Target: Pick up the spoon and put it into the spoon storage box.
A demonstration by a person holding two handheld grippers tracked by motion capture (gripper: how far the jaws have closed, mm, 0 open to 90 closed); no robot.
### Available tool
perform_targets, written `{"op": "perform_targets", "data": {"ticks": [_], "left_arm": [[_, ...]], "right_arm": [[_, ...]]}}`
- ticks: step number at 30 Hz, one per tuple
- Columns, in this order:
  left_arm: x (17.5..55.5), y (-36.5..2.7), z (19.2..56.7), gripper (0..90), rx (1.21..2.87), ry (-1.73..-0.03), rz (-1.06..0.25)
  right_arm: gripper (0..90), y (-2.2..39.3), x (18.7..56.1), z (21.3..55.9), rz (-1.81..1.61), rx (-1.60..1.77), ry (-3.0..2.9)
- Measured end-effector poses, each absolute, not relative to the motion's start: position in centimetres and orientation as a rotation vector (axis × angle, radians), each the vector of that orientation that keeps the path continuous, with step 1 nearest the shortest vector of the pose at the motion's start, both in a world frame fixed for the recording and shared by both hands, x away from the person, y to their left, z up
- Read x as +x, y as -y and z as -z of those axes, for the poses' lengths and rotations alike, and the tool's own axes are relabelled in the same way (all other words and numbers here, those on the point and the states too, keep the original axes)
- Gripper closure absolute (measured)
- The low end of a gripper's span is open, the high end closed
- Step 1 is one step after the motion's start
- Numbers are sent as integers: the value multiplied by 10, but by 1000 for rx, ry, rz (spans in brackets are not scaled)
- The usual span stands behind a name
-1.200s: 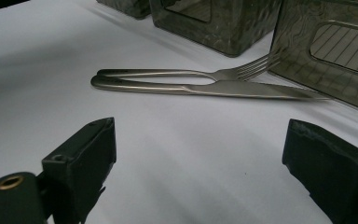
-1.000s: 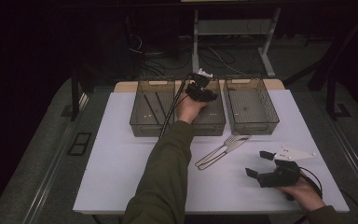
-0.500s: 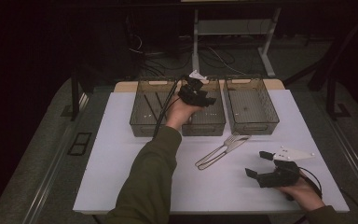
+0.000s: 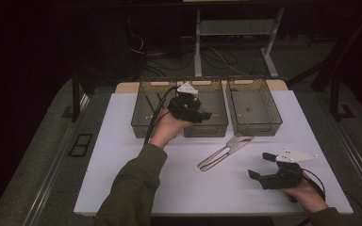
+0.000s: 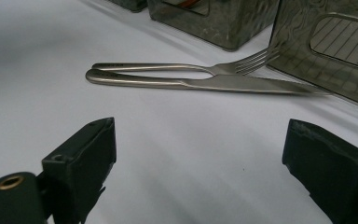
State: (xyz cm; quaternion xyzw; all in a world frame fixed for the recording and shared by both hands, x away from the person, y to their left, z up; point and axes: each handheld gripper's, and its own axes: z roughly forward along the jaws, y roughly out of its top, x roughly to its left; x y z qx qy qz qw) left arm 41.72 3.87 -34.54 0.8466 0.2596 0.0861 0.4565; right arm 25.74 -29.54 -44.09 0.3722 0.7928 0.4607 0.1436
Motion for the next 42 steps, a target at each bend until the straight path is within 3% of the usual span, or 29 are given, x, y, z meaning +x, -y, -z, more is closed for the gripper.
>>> {"op": "perform_targets", "data": {"ticks": [25,35,42], "left_arm": [[316,-113,396,128,1990,-642,-253],[290,-141,412,0,1944,-657,-304],[277,-147,425,0,1984,-653,-306]], "right_arm": [[91,293,258,441,-1314,1097,-2280],[91,294,257,441,-1314,1089,-2281],[91,294,258,441,-1313,1090,-2280]]}}
